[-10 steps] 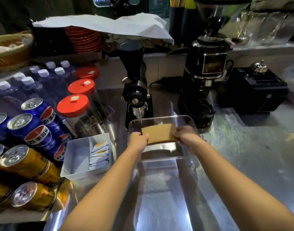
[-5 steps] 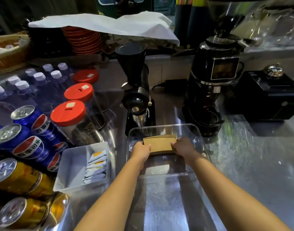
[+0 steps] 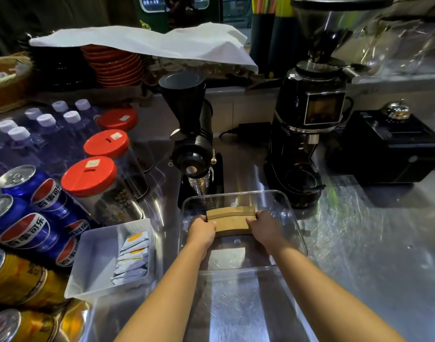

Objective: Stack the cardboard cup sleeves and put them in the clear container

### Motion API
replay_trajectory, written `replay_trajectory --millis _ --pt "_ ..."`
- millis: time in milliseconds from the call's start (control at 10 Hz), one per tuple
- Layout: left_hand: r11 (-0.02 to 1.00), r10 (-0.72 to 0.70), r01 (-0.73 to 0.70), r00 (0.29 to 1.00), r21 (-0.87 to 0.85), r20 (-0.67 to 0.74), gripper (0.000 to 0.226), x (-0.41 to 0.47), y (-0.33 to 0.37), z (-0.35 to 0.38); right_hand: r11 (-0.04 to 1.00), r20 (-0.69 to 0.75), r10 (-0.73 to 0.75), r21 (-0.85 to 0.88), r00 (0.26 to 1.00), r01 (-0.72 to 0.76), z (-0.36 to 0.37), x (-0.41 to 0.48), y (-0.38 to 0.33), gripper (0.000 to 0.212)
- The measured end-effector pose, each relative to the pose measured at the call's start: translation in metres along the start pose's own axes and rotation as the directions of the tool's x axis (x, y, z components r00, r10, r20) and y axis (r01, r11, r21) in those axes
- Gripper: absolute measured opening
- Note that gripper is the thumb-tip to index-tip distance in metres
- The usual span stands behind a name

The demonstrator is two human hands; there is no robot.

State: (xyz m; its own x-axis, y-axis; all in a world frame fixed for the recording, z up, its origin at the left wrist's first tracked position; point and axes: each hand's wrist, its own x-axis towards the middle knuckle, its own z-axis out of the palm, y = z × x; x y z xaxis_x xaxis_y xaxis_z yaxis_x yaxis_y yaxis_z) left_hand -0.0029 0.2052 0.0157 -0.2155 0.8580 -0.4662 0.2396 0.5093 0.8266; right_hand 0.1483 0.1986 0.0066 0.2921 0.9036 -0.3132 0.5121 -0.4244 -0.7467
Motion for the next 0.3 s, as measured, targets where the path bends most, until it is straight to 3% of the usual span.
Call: replay_trajectory --millis 200,300 --pt "0.971 0.043 -0.04 0.999 0.236 -0.009 0.033 -0.003 0.012 -0.001 0.991 -0.047 -0.041 -0.128 0.998 0.035 0.0 -0.004 -0.006 0.032" --pt "0.945 0.12 -0.089 0.989 0.316 -0.08 0.046 -0.01 0.016 -0.002 0.985 -0.079 -0.065 -0.165 0.995 0.051 -0.004 -0.007 -0.007 0.039"
